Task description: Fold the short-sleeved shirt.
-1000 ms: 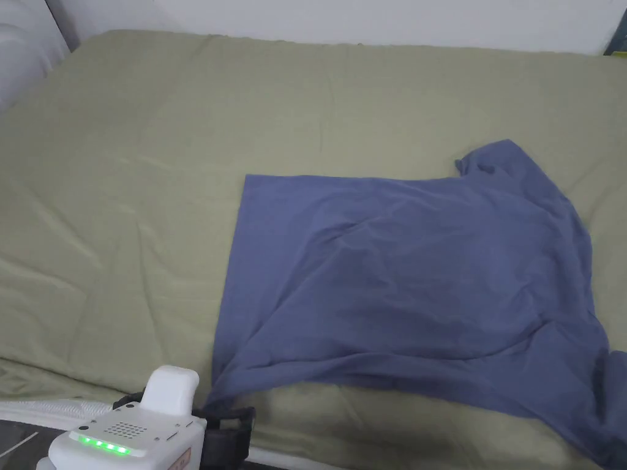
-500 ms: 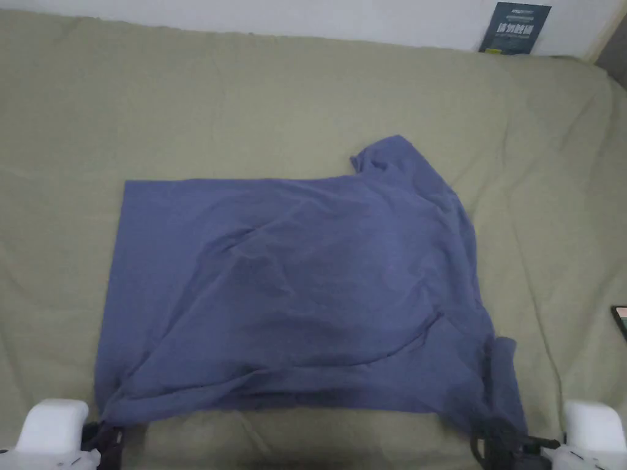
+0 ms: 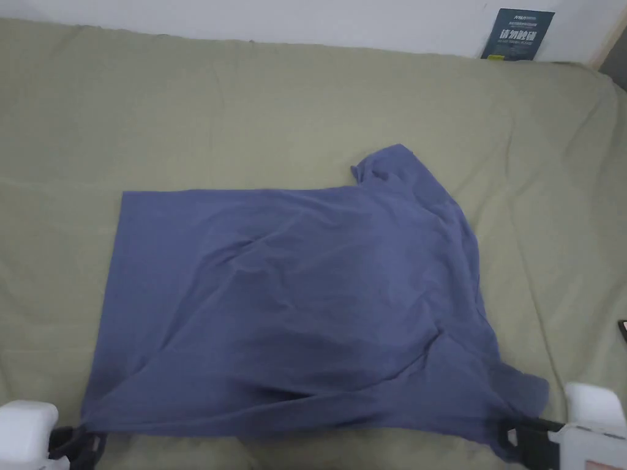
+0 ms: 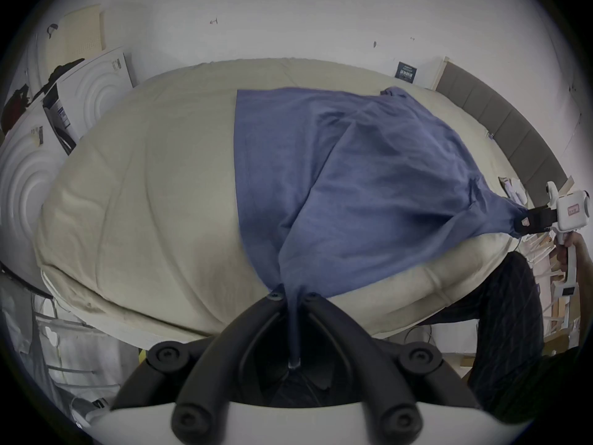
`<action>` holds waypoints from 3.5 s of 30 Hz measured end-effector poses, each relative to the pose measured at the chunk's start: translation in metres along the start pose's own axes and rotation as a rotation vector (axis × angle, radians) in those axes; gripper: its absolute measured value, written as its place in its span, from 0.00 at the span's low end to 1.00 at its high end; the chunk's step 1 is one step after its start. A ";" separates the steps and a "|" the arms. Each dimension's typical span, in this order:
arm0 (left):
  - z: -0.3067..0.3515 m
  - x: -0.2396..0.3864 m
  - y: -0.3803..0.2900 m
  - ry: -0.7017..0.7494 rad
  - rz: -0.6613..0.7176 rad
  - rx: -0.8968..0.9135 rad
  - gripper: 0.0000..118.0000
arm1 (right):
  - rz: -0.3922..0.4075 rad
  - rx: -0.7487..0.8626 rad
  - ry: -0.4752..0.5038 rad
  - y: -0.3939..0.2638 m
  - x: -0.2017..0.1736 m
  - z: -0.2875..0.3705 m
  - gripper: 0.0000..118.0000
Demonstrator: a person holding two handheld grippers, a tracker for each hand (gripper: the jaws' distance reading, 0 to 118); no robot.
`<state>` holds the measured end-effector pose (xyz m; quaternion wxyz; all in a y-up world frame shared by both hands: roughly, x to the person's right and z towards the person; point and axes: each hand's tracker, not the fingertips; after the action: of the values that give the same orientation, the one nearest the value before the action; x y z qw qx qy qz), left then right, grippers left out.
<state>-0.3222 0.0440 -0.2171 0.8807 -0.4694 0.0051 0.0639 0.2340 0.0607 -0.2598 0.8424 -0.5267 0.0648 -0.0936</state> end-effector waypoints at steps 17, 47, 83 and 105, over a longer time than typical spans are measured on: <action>-0.141 0.000 0.203 -0.014 -0.039 -0.223 0.05 | -0.052 -0.156 0.109 0.233 0.013 -0.113 0.08; -0.094 -0.009 0.047 0.083 -0.020 -0.076 0.95 | 0.108 0.401 0.044 -0.040 -0.044 0.011 0.00; -0.109 0.002 0.104 -0.011 0.060 -0.021 0.07 | 0.063 0.173 -0.109 0.106 0.012 -0.111 0.04; -0.018 -0.027 0.027 -0.107 0.133 -0.069 0.07 | -0.004 0.031 0.027 0.014 0.036 -0.018 0.05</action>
<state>-0.3514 0.0411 -0.2472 0.8568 -0.4940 -0.0128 0.1474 0.2662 0.0426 -0.2808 0.8494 -0.5123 0.0734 -0.1035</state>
